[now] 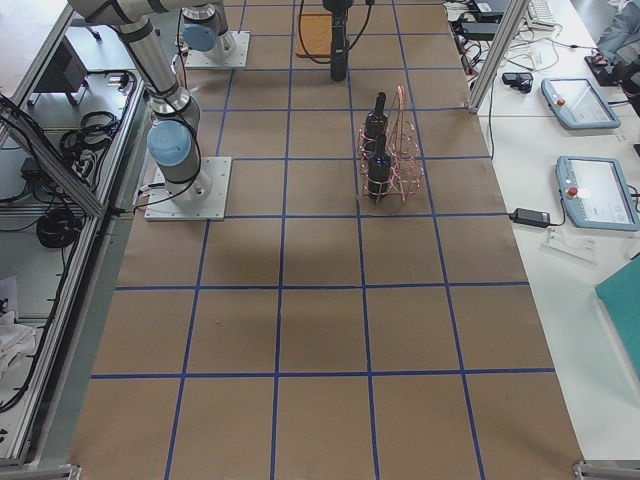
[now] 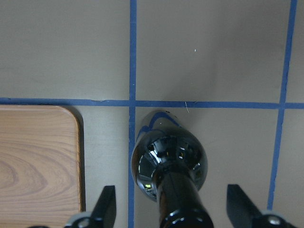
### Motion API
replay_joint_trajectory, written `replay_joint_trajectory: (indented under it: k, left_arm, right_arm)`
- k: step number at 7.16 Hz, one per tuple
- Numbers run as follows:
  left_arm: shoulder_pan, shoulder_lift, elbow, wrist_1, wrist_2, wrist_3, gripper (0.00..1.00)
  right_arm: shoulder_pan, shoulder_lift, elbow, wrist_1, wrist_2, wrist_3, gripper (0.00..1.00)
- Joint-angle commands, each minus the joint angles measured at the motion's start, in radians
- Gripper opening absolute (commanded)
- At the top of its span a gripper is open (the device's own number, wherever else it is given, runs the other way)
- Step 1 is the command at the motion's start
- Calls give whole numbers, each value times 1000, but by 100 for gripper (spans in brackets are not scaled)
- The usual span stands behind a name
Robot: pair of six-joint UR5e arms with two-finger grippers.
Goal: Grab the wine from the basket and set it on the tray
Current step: 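Lower the left gripper onto the bottle neck and close it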
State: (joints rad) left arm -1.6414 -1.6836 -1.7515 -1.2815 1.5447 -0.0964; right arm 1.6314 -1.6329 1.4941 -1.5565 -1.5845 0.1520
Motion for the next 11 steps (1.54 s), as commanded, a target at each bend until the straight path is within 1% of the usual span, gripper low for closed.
replay_joint_trajectory:
  k: [1, 4, 9, 11]
  left_arm:
    - [0, -7, 0, 2, -1, 14, 67]
    - [0, -2, 1, 1, -1, 14, 67]
    - [-5, 5, 1, -48, 3, 11, 67]
    - [-3, 5, 1, -49, 0, 12, 66]
  right_arm:
    - [-1, -5, 0, 1, -5, -2, 100]
    - [-1, -5, 0, 1, -2, -2, 100]
    - [-1, -5, 2, 3, -5, -3, 100]
    - [-1, -5, 2, 3, -5, -14, 100]
